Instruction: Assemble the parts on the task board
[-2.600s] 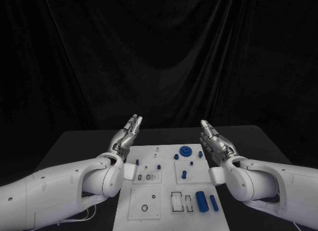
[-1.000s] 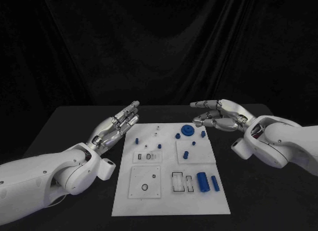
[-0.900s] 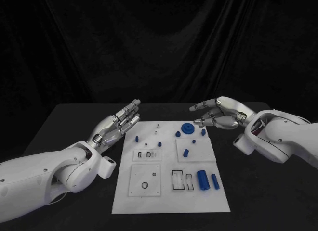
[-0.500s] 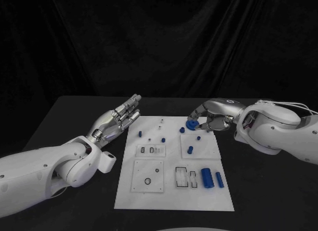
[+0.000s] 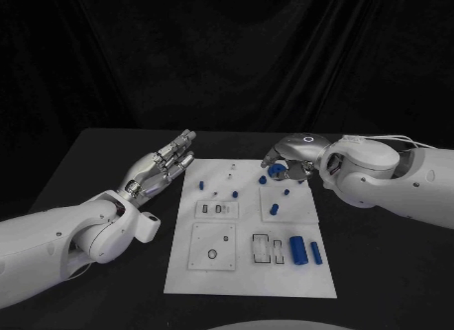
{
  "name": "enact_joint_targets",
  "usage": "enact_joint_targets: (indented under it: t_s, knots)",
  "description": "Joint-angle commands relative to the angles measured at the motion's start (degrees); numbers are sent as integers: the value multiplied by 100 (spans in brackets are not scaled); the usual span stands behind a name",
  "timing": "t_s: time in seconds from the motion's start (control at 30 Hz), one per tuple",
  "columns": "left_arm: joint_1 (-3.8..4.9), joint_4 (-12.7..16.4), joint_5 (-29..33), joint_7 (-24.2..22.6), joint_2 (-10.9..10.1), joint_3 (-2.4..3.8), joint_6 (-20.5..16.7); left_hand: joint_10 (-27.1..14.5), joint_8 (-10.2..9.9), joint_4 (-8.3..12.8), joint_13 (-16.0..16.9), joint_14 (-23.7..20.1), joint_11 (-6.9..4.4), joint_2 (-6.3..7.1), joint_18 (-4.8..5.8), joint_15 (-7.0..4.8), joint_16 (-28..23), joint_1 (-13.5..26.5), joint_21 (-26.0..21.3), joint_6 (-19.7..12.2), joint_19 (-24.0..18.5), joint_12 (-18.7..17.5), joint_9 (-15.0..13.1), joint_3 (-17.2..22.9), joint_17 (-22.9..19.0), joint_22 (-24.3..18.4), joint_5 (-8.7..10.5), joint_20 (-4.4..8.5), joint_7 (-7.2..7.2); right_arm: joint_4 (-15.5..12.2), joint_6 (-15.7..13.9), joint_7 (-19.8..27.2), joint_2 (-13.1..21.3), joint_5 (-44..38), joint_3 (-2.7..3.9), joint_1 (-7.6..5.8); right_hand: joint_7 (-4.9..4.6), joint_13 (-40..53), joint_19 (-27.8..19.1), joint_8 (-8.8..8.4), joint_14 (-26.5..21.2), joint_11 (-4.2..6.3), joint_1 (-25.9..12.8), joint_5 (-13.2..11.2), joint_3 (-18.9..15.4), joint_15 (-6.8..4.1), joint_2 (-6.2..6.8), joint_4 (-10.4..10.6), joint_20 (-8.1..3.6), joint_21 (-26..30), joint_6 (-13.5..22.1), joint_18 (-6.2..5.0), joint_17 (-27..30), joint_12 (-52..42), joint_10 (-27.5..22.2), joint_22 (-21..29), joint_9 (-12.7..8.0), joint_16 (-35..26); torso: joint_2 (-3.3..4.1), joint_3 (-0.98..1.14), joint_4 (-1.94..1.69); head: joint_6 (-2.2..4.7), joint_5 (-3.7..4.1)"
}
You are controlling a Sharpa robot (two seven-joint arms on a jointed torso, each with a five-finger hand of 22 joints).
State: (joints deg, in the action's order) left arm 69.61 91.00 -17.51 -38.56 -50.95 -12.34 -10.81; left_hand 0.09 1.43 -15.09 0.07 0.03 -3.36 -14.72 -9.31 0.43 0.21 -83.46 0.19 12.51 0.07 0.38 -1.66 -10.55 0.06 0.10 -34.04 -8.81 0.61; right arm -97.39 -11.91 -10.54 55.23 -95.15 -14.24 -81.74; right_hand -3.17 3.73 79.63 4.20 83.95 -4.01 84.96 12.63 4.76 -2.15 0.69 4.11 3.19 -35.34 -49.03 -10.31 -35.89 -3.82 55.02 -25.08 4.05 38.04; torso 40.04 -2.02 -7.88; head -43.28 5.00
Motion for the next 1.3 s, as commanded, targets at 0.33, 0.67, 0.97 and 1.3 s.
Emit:
enact_joint_targets:
  t_s: [0.33,0.67,0.97,1.3]
  knots:
    - [21,-90,-28,-615,32,6,241,-9,28,10,-7,-3,78,-31,-87,47,-21,-67,-19,36,-7,-38,-5,81,-6,-10,-21,-42,-45,411,192,-220,-289,-452,2,37,-91,10,-148,-22,39,-38,-126,-73,108,-26,71,71,27,-629,-98,87,-449,-5,170,-719,0,573,53,-13,-76,-190,-5]
    - [21,-119,-28,-627,32,6,270,-9,38,19,-7,-3,106,-39,-89,54,-21,-81,-19,97,-7,-38,-13,113,-6,-10,-31,-46,-70,668,212,-216,-437,-458,2,117,-117,7,-191,-16,30,-102,-148,-76,163,21,103,97,60,-940,-192,126,-527,-13,326,-1092,-1,701,113,-33,-135,-225,96]
    - [21,-153,-28,-620,56,6,336,-9,49,28,-7,-3,129,-47,-90,61,-21,-92,-19,159,-7,-38,-22,141,-6,-10,-32,-51,-94,871,227,-170,-559,-459,2,189,-35,-2,-295,-48,-17,-105,-277,-315,124,35,172,184,90,-1104,-128,127,-547,17,340,-1321,-24,756,141,-66,-139,-209,69]
    - [21,-163,-28,-613,62,6,367,-9,57,36,-7,-3,149,-51,-90,71,-21,-100,-19,205,-7,-38,-28,165,-6,-10,-32,-57,-113,943,254,-117,-630,-460,2,249,-79,-2,-349,-15,-44,-113,-224,-199,169,46,145,162,105,-1221,-198,139,-586,18,331,-1491,-12,811,93,-85,-151,-251,47]
